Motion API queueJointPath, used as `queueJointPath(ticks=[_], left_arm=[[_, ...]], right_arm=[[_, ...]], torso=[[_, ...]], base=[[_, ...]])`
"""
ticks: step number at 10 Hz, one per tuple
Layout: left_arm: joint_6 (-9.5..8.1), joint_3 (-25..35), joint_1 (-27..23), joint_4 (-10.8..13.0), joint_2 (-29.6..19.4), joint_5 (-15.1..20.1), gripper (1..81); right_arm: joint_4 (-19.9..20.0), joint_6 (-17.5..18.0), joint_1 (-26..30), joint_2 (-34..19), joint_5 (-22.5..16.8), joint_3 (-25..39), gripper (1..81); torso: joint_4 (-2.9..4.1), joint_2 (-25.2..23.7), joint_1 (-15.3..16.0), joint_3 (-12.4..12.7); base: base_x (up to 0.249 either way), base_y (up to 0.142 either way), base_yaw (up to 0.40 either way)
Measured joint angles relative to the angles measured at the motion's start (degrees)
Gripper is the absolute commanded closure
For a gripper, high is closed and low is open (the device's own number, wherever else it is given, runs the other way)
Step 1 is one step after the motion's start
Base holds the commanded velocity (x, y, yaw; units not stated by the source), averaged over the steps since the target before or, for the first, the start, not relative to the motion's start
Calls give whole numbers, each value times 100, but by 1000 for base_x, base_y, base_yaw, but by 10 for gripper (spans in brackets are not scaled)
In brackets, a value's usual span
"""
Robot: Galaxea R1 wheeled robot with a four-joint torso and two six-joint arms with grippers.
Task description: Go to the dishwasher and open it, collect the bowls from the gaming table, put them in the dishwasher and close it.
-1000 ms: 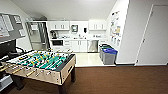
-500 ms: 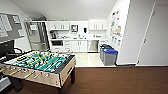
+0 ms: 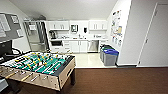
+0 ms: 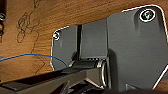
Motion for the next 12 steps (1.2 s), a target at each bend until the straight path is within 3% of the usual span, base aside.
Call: queueJointPath(ticks=[3,12], left_arm=[[0,0,0,0,-2,0,10],[0,74,2,0,-27,-2,10]], right_arm=[[0,0,0,0,0,0,10],[0,0,0,5,0,-11,10]], torso=[[0,0,0,0],[0,0,2,0]], base=[[104,0,0],[92,-69,0]])
